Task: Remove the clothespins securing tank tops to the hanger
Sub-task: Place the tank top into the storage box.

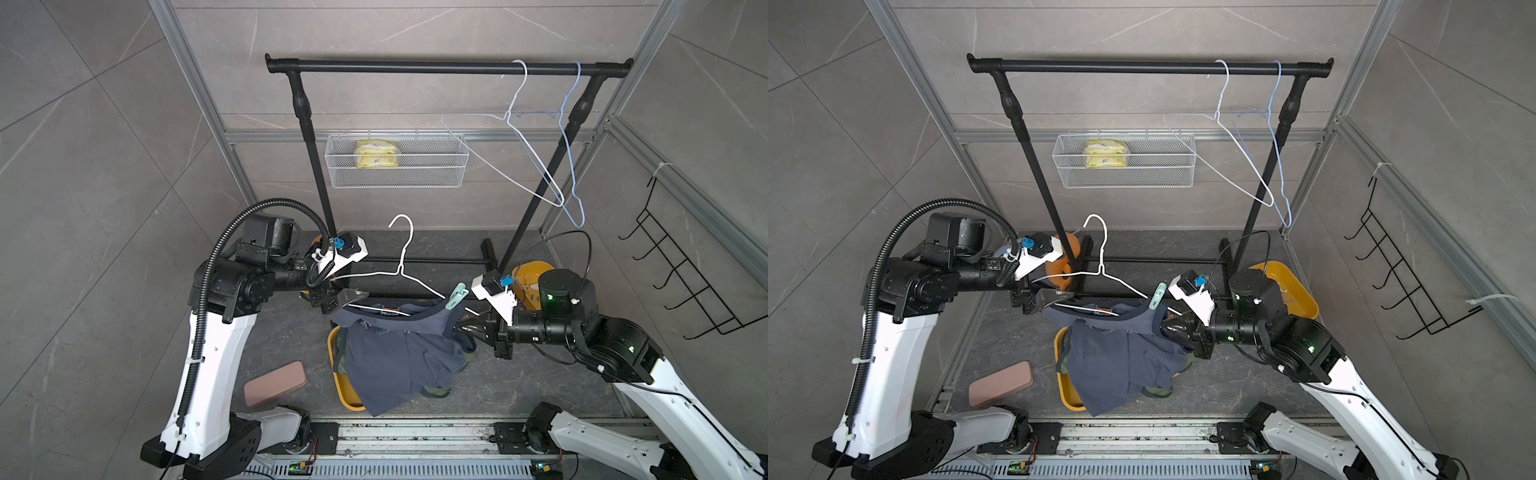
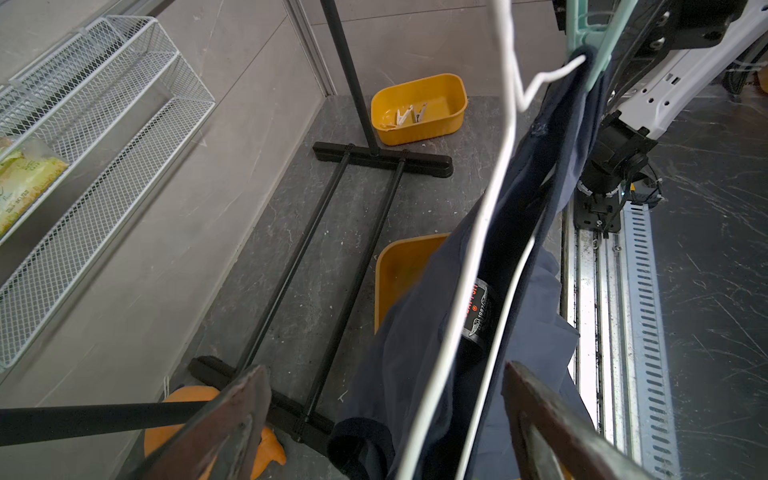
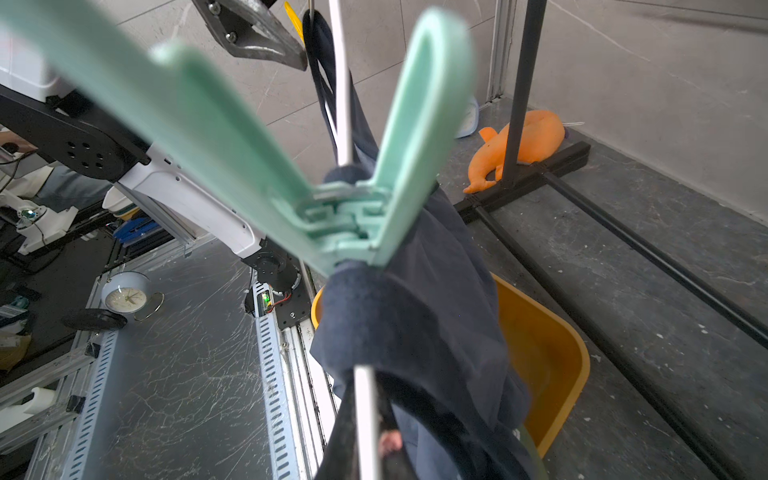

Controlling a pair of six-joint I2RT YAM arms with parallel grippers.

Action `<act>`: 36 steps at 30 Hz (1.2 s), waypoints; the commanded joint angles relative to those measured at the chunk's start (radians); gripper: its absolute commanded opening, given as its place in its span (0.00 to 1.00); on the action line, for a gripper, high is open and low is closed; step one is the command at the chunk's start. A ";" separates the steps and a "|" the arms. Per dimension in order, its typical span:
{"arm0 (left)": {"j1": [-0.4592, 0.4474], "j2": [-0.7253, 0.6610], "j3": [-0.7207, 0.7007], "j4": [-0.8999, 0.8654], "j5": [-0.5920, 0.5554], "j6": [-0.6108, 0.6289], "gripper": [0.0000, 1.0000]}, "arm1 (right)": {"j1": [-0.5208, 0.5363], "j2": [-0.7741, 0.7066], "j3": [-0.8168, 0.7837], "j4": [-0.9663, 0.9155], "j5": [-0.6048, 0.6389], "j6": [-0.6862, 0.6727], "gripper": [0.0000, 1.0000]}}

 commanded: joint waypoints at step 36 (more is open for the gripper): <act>0.003 -0.099 -0.157 -0.109 0.078 0.119 0.00 | 0.003 0.077 0.026 0.115 -0.028 0.047 0.57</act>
